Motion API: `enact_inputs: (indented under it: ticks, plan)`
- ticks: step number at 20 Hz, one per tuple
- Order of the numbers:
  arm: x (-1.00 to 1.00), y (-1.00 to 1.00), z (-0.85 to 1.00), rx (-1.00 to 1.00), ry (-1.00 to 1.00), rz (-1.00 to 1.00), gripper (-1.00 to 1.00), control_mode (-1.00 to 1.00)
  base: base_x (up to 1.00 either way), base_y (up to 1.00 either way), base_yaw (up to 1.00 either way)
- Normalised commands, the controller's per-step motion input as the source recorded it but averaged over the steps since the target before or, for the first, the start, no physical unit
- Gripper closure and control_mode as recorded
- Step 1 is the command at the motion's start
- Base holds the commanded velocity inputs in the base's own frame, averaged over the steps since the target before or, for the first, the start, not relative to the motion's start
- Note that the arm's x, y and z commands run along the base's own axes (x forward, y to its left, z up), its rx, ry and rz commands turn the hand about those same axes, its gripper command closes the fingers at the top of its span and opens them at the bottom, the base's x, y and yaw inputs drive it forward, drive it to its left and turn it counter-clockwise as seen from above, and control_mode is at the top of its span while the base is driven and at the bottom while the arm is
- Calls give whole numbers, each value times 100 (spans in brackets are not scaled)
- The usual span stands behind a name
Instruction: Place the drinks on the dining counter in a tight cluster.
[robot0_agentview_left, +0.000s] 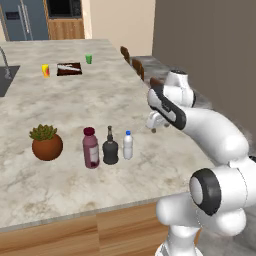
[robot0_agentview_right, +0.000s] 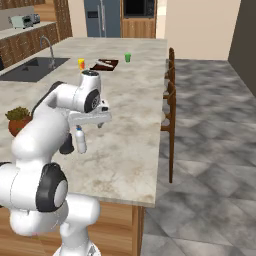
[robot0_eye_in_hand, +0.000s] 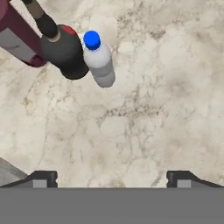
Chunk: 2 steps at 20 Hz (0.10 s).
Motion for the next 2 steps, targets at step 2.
enact_inputs:
  ticks: [2]
  plan:
    - [-97, -28, 4, 1, 0, -24, -100, -100, 0, 0, 0]
